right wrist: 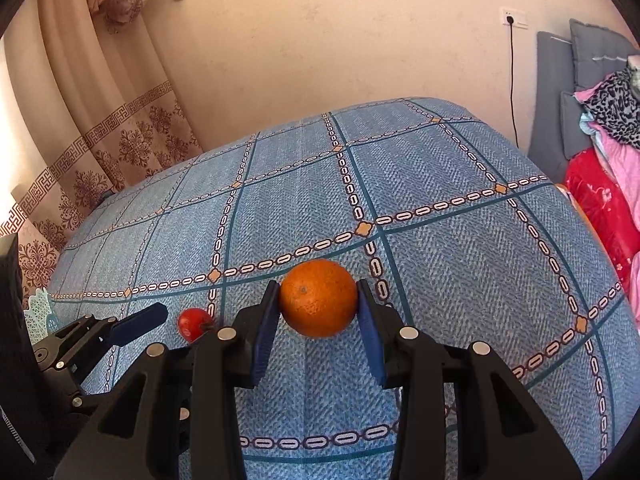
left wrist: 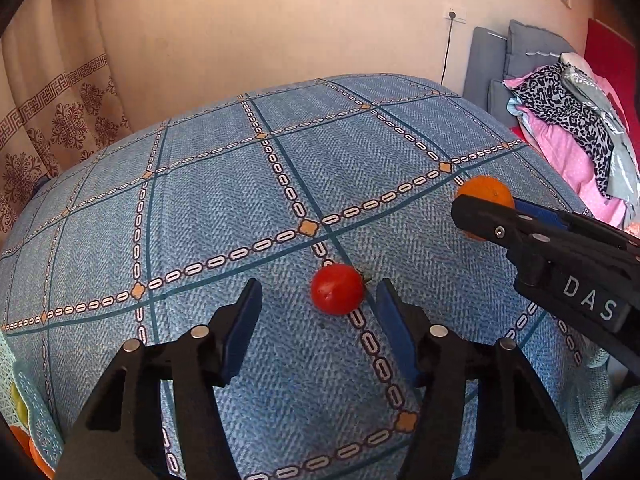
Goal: Organize fruits
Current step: 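Grasp the tangerine with the right tool while the left tool grasps the red tomato, then carry the tangerine and red tomato into the basket and open both tools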
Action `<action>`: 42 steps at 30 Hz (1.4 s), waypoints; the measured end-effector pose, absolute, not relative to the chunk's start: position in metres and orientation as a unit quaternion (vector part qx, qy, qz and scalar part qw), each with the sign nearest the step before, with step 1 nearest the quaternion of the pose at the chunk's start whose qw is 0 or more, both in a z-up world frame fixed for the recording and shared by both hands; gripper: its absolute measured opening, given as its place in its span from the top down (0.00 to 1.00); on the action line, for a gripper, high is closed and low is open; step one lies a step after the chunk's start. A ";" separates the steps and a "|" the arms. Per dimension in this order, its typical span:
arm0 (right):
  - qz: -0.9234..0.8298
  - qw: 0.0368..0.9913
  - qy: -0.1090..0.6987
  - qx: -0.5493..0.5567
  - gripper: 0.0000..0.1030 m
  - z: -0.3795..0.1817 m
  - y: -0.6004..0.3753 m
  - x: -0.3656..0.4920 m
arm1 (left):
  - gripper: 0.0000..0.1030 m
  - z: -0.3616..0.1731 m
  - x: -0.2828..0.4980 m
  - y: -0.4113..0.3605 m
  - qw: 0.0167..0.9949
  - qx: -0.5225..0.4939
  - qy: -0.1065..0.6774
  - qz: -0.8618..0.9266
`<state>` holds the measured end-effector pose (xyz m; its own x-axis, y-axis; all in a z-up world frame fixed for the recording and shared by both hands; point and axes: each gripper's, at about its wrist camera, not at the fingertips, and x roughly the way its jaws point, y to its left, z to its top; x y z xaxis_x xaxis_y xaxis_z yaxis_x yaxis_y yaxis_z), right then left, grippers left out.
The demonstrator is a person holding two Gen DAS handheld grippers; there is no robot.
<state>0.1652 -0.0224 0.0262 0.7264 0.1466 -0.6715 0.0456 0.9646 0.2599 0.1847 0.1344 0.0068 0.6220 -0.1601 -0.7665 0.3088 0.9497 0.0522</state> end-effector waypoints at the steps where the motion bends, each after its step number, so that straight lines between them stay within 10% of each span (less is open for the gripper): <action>1: 0.027 0.920 0.369 0.131 0.63 0.026 -0.023 0.165 | 0.46 0.005 0.187 0.133 0.894 0.088 0.419 -0.135; 7: 0.028 0.919 0.372 0.129 0.63 0.024 -0.023 0.167 | 0.73 0.004 0.197 0.135 0.894 0.071 0.422 -0.133; 42: 0.101 0.934 0.325 0.113 0.63 0.054 0.019 0.125 | 0.73 0.080 0.102 0.214 0.946 0.046 0.320 -0.013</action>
<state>0.1252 0.0194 0.0537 0.7688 0.2627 -0.5831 -0.1154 0.9538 0.2775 0.1018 0.2142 0.0805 0.7948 0.0052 -0.6068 0.0539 0.9954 0.0791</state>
